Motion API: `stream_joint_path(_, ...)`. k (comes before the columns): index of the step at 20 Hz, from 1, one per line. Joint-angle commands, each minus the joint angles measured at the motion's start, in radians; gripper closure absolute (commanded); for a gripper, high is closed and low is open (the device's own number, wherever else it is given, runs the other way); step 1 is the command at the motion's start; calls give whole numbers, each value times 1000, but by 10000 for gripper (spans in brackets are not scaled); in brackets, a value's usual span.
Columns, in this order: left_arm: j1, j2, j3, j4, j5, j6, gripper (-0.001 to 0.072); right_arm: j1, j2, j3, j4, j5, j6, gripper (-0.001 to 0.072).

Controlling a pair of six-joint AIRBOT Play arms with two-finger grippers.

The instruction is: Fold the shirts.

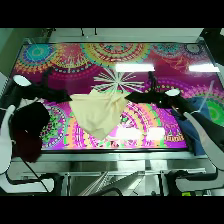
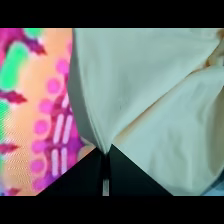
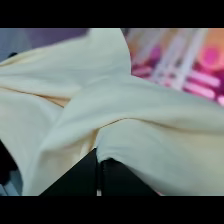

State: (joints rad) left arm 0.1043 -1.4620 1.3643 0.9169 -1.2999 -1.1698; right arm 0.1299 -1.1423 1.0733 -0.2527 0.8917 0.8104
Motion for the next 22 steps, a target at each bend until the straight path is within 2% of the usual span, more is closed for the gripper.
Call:
stream_joint_path(1, 26, 182, 158, -3, -94, -21, 694, -33, 184, 99, -8, 59, 4, 695)
stream_joint_path(3, 27, 299, 247, 0, -92, -21, 694, -33, 296, 171, -65, 54, 5, 695)
stream_joint_path(7, 27, 489, 413, 8, -76, -20, 694, -33, 502, 285, -275, 23, 31, 695)
stream_joint_path(12, 26, 642, 479, 8, -56, -19, 694, -32, 620, 292, -283, 74, 37, 695)
stream_joint_path(16, 26, 646, 352, 4, 31, 3, 694, -32, 554, 292, -287, 120, 26, 695)
stream_joint_path(19, 4, 526, 232, -3, 30, 36, 694, -32, 400, 291, -287, 165, 26, 695)
stream_joint_path(22, -69, 336, 117, -1, 108, 113, 694, -32, 198, 290, -287, 165, 26, 695)
